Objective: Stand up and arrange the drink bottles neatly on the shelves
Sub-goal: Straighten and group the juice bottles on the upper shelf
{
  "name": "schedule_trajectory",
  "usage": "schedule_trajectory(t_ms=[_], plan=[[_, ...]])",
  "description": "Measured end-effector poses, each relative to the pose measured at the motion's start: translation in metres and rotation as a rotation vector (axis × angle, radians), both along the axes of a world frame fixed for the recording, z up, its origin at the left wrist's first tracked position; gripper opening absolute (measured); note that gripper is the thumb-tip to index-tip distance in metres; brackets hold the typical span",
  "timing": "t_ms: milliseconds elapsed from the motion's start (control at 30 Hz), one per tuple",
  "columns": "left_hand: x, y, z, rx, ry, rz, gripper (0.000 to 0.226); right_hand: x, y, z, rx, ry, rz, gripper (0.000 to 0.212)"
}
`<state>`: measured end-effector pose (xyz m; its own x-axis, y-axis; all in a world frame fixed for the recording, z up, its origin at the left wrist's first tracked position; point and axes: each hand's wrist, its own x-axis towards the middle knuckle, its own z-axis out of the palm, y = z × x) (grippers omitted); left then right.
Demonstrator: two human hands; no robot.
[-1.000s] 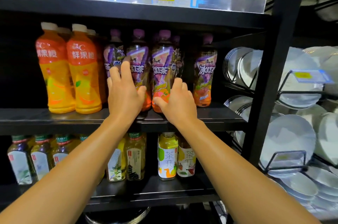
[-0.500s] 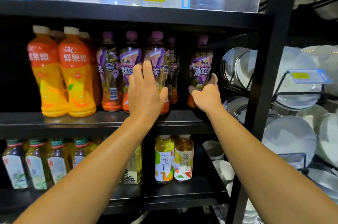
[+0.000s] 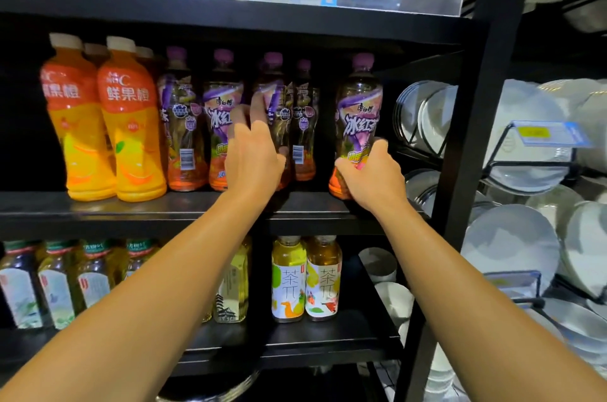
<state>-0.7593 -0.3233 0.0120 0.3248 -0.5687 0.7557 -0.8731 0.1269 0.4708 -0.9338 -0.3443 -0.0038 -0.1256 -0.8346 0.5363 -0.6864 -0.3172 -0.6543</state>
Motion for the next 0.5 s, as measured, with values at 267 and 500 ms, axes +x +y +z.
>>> schedule_trajectory(t_ms=[267, 500], plan=[[-0.005, 0.028, 0.000, -0.172, 0.077, -0.339, 0.042, 0.016, 0.019, -0.002, -0.071, -0.046, 0.391, 0.043], [0.015, 0.035, -0.003, -0.079, 0.211, -0.395, 0.041, 0.029, 0.018, 0.009, 0.031, -0.159, 0.730, 0.038]])
